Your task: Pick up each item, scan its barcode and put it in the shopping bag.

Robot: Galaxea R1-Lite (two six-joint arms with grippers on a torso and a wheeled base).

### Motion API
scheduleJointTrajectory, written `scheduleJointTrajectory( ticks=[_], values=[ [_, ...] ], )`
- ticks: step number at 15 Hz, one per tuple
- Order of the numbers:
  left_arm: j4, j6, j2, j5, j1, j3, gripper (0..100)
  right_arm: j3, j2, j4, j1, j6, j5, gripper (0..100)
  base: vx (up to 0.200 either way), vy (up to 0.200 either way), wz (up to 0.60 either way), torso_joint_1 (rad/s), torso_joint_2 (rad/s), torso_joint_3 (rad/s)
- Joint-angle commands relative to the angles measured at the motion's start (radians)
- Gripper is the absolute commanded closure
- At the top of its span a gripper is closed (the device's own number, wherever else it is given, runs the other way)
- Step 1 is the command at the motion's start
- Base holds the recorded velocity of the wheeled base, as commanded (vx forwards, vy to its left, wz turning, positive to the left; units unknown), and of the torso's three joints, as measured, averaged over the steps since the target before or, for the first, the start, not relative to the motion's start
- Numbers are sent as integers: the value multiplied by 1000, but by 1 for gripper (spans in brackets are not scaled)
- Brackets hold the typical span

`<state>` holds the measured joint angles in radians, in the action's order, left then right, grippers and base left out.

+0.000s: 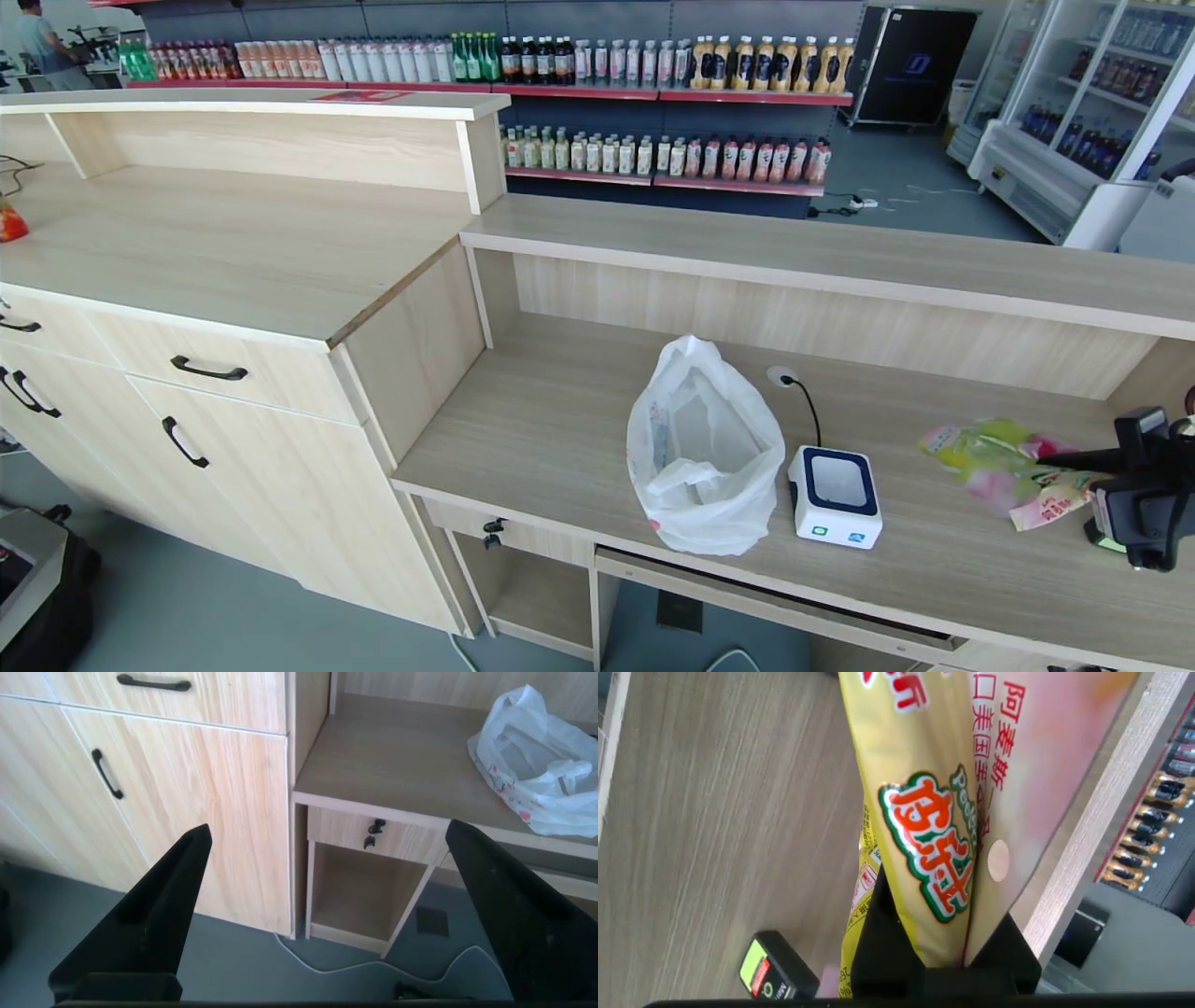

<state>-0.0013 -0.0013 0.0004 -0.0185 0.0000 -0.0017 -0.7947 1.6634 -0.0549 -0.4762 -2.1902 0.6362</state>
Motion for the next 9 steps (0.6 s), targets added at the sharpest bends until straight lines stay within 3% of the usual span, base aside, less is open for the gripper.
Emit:
scheduleJointTrajectory(
  ticks=[1,4,9],
  values=[
    [0,0,0,0,0,0,0,-1,33,0,14,0,0,100,0,0,0,0,0,0],
    [0,0,0,0,0,0,0,-3,70,-11,70,0,0,100,0,0,0,0,0,0],
    [0,0,0,0,0,0,0,-11,107,-103,76,0,0,100,0,0,0,0,0,0]
  ],
)
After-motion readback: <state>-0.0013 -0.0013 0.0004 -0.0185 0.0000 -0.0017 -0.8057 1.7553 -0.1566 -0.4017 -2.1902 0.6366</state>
